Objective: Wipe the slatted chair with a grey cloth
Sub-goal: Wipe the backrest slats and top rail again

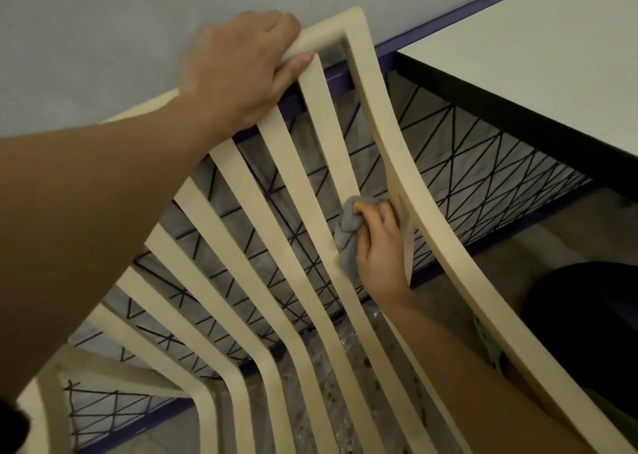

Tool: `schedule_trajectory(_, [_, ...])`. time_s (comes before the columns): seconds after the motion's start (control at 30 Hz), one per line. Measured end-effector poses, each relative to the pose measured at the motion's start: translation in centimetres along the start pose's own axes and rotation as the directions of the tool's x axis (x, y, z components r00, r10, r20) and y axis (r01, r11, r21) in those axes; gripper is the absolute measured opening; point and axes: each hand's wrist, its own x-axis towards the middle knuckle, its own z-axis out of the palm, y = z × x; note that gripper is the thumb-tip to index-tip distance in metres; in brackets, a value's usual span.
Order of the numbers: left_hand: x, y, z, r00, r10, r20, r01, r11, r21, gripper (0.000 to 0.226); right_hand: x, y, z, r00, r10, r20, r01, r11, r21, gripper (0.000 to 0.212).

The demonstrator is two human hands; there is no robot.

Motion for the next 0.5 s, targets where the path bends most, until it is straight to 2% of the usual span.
schedule_trajectory(0.1, [0.1,0.1,0.0,1.0,0.002,0.001,-0.002,1.0,0.025,0.05,-2.0,1.6,0.3,0.998,0.068,0.004,-0.068,0.996,0.052,0.023])
schedule_trajectory(0.2, [0.0,0.1,0.0,1.0,-0.001,-0.001,0.001,0.999,0.044,0.052,-4.4,4.3,1.0,0.997,0.055,0.055,-0.05,0.996,-0.076,0.023])
schedule_trajectory(0.27, [-0.1,0.3,0.0,1.0,-0.014,0.013,0.014,0.999,0.029,0.052,-6.2,5.7,1.2,0.989,0.088,0.116,-0.074,0.99,-0.121,0.012])
schedule_trajectory(0.3, [-0.1,0.3,-0.1,1.0,-0.02,0.021,0.02,1.0,0.022,0.053,-7.2,6.0,1.1,0.993,0.086,0.081,-0.071,0.984,-0.165,0.017])
schedule_trajectory(0.33, [-0.1,0.3,0.0,0.999,-0.029,0.029,0.029,0.999,0.018,0.053,-8.1,6.8,1.2,0.989,0.144,0.026,-0.138,0.978,-0.153,0.027])
schedule_trajectory(0.4, [0.0,0.4,-0.1,0.999,-0.034,0.04,0.034,0.999,0.005,0.054,-10.4,8.2,1.7,0.965,0.241,0.099,-0.239,0.971,-0.033,0.036])
schedule_trajectory(0.5, [-0.2,0.4,0.0,0.998,-0.045,0.047,0.045,0.999,-0.012,0.057,-11.1,8.3,1.9,0.921,0.362,0.144,-0.343,0.929,-0.142,0.028])
